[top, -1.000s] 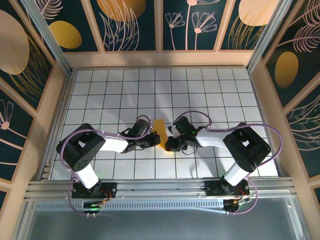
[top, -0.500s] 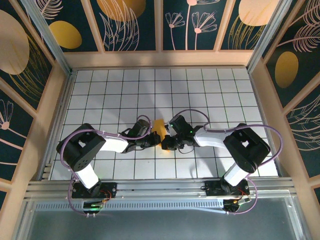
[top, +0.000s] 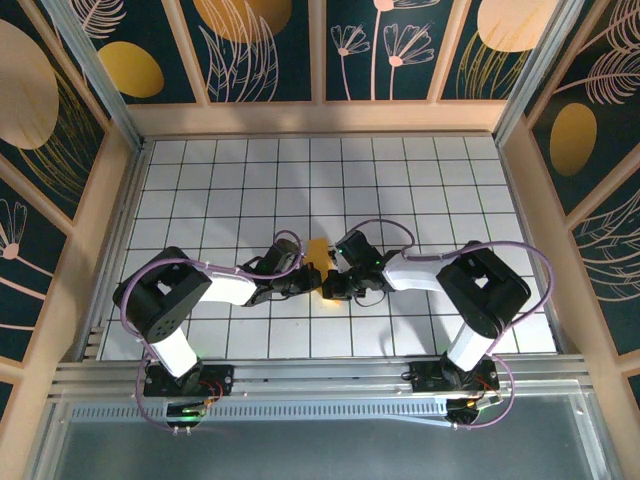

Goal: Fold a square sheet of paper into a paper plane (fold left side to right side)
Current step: Third fold the triangle at the center of the table.

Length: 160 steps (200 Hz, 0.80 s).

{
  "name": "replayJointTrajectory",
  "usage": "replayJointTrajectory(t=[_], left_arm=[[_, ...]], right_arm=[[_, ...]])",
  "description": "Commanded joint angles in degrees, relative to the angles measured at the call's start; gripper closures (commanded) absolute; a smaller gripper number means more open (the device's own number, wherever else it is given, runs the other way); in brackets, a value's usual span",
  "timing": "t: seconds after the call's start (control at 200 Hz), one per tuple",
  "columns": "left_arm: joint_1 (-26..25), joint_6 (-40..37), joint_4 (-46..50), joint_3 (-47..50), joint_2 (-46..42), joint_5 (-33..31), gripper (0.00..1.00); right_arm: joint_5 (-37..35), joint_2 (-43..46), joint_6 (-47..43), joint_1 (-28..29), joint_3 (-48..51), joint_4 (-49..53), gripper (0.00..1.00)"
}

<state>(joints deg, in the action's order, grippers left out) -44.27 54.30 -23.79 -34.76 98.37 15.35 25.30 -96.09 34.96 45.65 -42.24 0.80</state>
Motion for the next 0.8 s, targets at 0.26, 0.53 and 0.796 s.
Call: replayJointTrajectory(t=[0.26, 0.53, 0.796], left_arm=[[-0.63, -0.35, 4.55, 1.31, 2.07, -2.60, 1.00], [-0.55, -0.99, 4.47, -2.44, 5.19, -1.91, 1.00], [-0.37, -3.64, 6.79, -10.77, 9.52, -0.81, 1.00]], right_arm=[[-2.36, 8.17, 1.82, 0.21, 7.83, 8.51, 1.00], [-5.30, 18.11, -2.62, -3.23, 6.18, 14.47, 1.00], [-6.12, 24.02, -9.60, -12.11, 6.93, 6.37, 0.58]])
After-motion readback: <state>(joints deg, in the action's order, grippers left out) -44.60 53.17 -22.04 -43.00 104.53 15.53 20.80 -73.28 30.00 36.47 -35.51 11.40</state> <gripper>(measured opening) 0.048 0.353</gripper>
